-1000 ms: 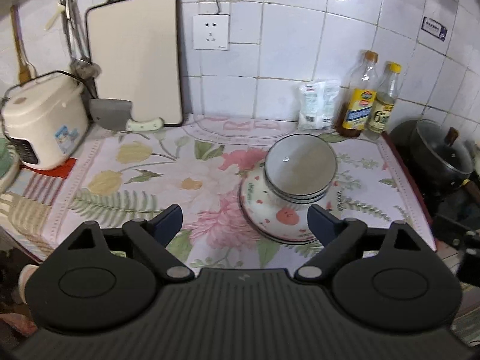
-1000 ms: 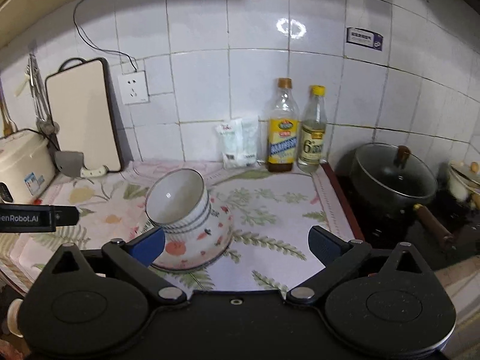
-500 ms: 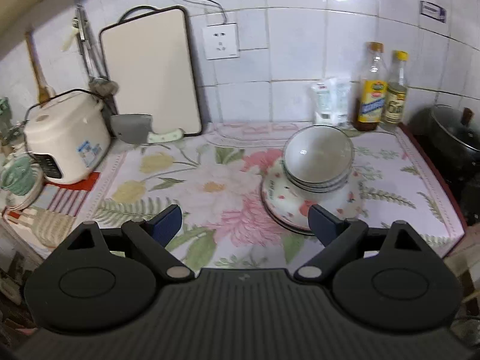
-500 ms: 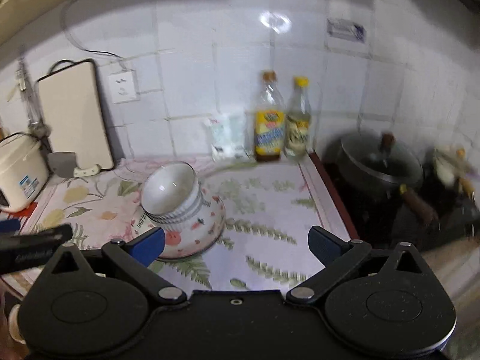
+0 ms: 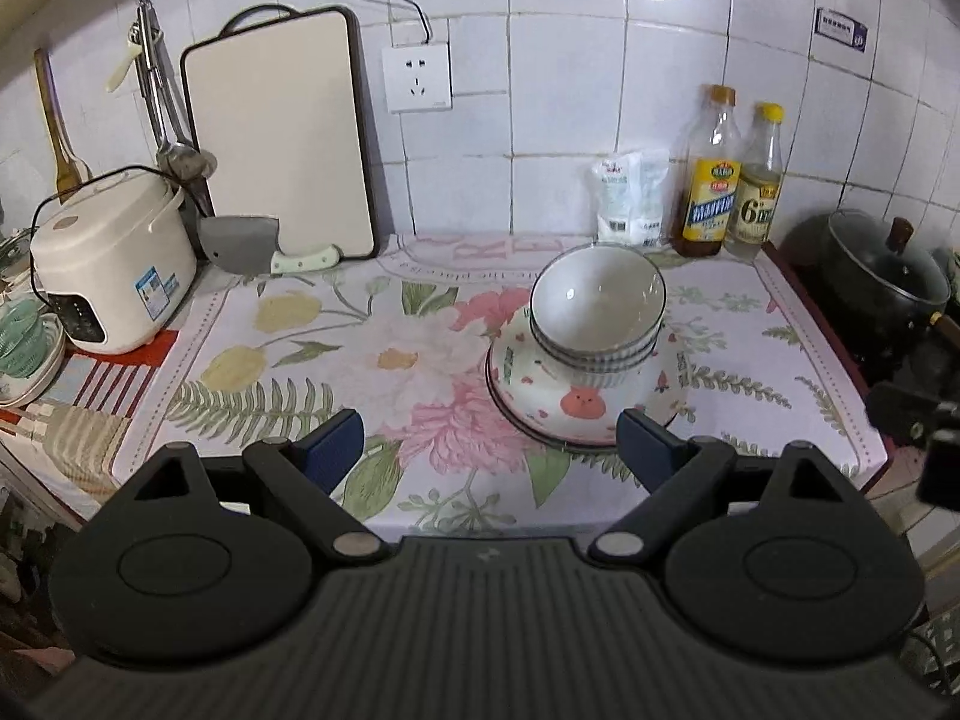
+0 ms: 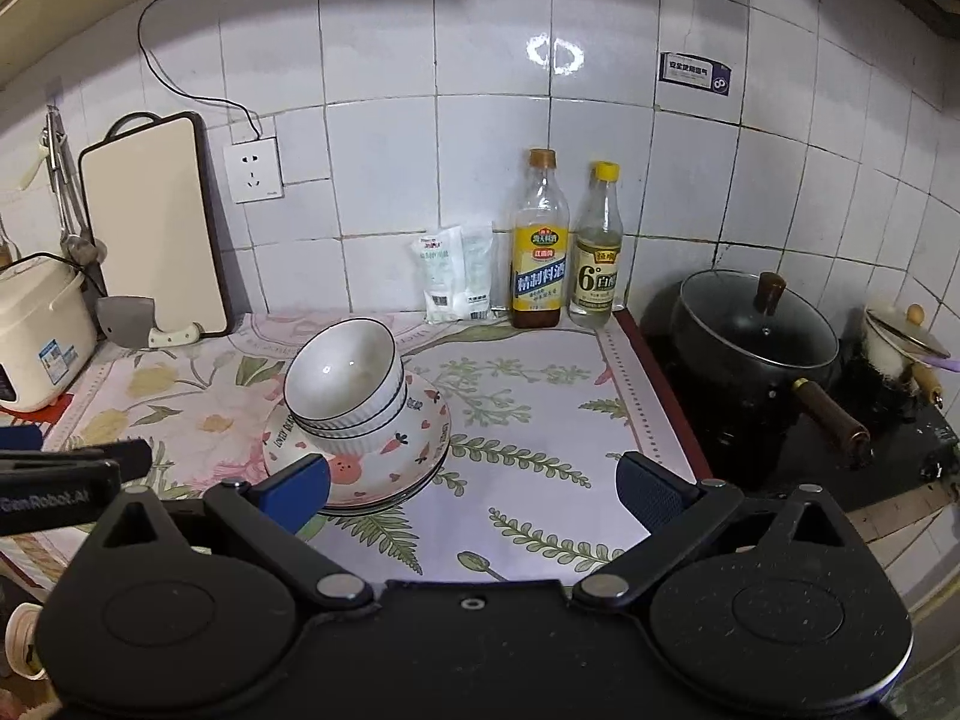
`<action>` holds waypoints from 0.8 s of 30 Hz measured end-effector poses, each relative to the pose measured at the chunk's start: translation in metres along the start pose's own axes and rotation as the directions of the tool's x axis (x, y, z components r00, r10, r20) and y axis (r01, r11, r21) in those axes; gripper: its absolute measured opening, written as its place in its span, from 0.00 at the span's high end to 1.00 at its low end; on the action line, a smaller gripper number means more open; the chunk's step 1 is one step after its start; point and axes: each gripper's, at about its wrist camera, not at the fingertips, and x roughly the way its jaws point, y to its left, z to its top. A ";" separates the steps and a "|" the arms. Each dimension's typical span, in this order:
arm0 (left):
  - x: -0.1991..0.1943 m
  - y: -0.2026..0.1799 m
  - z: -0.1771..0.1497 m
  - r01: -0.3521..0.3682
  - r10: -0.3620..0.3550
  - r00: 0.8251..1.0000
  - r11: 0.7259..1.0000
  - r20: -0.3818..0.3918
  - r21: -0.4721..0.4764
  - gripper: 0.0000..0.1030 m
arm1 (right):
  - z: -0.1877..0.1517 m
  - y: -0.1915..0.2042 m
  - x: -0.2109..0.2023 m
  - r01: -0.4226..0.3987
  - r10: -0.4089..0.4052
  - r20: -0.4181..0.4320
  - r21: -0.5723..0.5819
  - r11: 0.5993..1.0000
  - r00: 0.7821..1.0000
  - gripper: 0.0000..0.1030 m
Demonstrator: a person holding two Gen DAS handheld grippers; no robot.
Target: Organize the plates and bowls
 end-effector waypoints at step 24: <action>0.003 0.002 -0.011 0.008 -0.005 0.998 0.999 -0.062 0.045 0.11 | -0.014 0.006 -0.012 -0.023 0.023 0.008 -0.027 0.999 1.000 0.00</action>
